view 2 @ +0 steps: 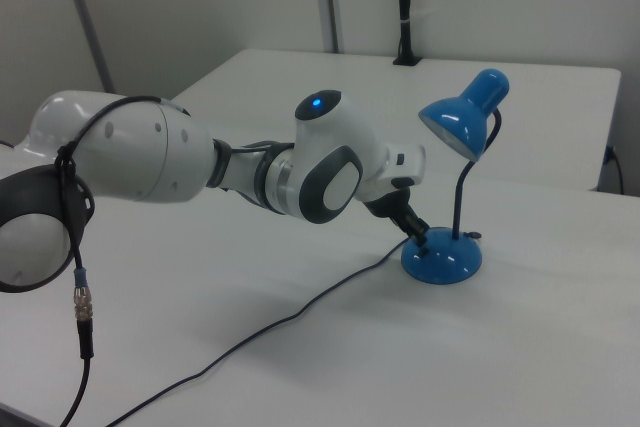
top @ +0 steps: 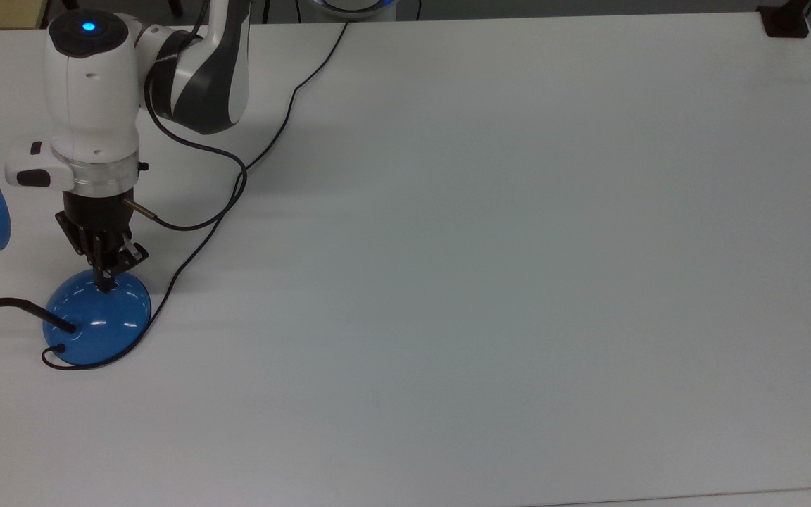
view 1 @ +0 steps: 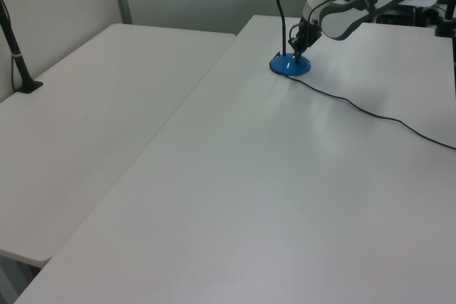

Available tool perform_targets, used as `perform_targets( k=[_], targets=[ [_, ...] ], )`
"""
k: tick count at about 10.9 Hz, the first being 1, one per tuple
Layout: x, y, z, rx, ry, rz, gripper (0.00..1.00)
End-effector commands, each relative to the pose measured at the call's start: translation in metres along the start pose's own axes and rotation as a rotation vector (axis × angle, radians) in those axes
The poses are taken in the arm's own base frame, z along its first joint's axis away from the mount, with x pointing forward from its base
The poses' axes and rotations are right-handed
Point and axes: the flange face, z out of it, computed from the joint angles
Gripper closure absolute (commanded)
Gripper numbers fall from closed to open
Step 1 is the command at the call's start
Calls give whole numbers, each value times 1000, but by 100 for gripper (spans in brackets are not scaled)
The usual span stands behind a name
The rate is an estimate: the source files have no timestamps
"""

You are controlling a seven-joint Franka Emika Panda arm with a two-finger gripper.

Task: Turn on the lamp
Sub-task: 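Press down on the switch atop the blue lamp base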

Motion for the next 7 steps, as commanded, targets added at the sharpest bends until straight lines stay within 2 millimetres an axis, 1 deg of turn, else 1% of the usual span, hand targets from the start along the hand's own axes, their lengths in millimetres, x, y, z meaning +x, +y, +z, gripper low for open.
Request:
perform_targets(
  k=[1,2,3,5,7],
  targets=[
    [0,0,2,-10,25,-7,100],
    [-2,-1,9,-10,21,-9,100],
    [0,0,10,0,50,-4,100],
    [-3,3,19,2,65,-1,100],
    [-2,7,21,-2,70,-4,100]
  ],
)
